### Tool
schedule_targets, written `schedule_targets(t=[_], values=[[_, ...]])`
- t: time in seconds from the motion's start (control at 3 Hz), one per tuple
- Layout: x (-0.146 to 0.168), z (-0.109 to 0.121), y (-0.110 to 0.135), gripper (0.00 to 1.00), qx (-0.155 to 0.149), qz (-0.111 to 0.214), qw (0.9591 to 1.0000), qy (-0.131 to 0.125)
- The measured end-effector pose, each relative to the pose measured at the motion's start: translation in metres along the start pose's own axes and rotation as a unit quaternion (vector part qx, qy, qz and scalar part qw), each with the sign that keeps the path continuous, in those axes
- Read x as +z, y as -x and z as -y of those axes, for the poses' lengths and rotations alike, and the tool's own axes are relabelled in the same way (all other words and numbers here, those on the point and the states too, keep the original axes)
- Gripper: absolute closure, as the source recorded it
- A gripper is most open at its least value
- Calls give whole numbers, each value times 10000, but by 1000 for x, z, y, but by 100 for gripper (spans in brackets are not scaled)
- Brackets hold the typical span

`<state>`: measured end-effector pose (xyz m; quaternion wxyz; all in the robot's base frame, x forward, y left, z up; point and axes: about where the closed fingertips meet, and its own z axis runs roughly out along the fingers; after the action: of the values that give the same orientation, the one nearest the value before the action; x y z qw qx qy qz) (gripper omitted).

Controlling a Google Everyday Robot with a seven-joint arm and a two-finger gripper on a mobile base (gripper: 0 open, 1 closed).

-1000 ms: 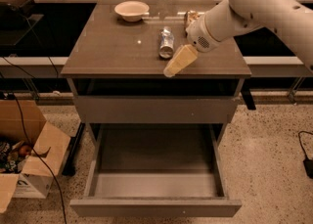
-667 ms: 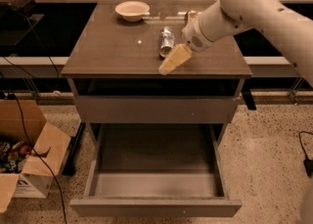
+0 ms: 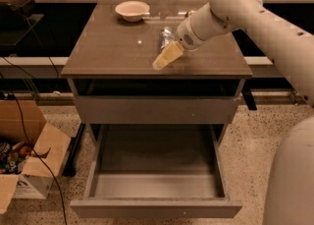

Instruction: Place redbull can into middle drawer

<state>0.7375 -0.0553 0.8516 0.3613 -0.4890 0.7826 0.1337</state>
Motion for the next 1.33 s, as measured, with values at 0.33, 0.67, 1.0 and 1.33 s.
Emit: schedule_targets(t=[0.33, 0.67, 1.0, 1.33], values=[[14, 11, 6, 0, 108, 157, 9998, 49], [25, 22, 8, 0, 216, 275, 9993, 97], [34, 33, 8, 18, 388, 377, 9984, 147], [38, 38, 12, 41, 481, 457, 9976, 170]])
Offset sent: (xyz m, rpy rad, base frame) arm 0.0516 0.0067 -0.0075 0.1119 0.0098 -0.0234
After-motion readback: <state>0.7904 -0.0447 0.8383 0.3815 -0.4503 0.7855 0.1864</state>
